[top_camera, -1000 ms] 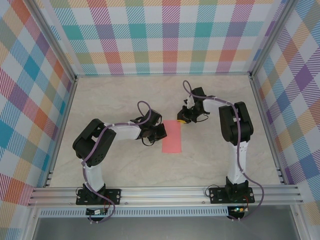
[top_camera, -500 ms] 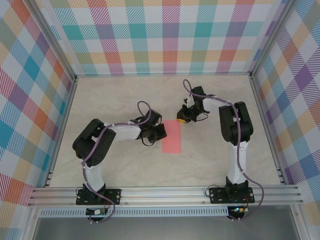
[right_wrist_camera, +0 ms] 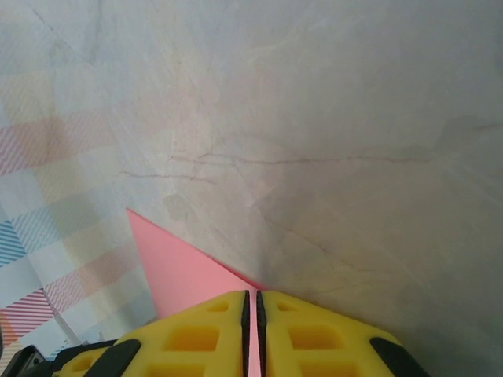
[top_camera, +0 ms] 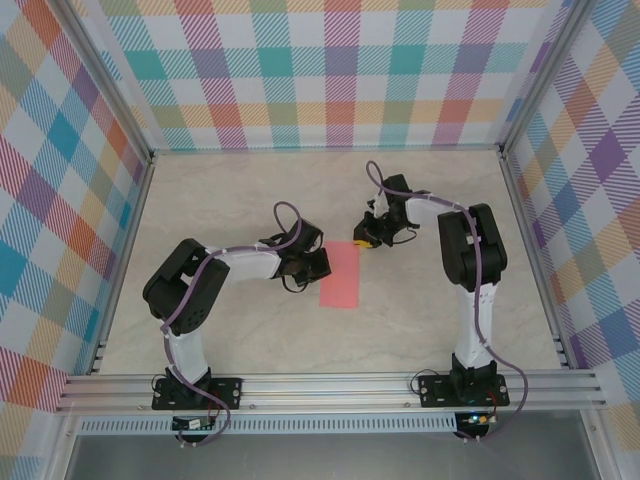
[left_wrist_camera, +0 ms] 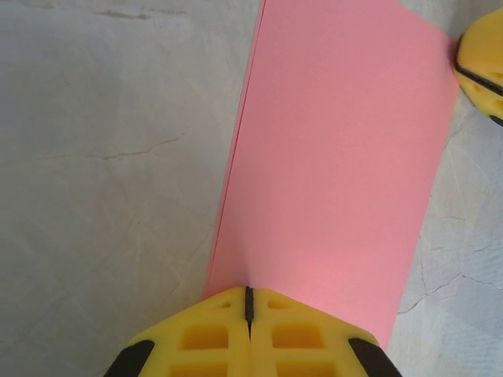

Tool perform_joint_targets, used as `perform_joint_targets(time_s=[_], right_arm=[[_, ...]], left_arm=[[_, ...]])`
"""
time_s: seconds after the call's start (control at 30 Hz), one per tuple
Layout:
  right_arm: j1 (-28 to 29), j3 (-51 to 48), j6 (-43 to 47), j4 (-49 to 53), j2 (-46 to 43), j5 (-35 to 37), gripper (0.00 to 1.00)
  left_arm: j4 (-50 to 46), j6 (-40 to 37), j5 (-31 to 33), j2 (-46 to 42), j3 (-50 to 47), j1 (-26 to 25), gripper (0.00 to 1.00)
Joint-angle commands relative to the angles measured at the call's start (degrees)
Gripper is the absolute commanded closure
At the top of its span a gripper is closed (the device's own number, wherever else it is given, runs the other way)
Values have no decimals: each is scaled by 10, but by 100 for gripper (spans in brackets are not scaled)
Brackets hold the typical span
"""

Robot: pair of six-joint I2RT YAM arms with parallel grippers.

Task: Fold a paper plane with a square sheet of paper (pick it up from the middle)
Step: Fold the square sheet of paper in half at the center of the table.

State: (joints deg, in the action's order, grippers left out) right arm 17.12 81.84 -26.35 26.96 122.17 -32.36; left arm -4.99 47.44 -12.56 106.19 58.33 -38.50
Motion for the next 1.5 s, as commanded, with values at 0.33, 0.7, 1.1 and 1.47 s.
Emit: perform_joint_targets(time_s=[0.33, 0.7, 1.1, 1.47], right_arm=[[1, -77, -35, -57, -72, -35, 85], [2, -53, -33, -57, -27, -46, 84], [8, -36, -4, 7, -17, 21, 84], [11, 6, -17, 2, -10, 5, 83]], left_arm=[[-61, -9, 20, 1, -20, -4, 100], [-63, -9, 19, 6, -17, -5, 100], [-67, -10, 20, 3, -19, -5, 100], [-63, -9, 19, 6, -22, -4, 100]])
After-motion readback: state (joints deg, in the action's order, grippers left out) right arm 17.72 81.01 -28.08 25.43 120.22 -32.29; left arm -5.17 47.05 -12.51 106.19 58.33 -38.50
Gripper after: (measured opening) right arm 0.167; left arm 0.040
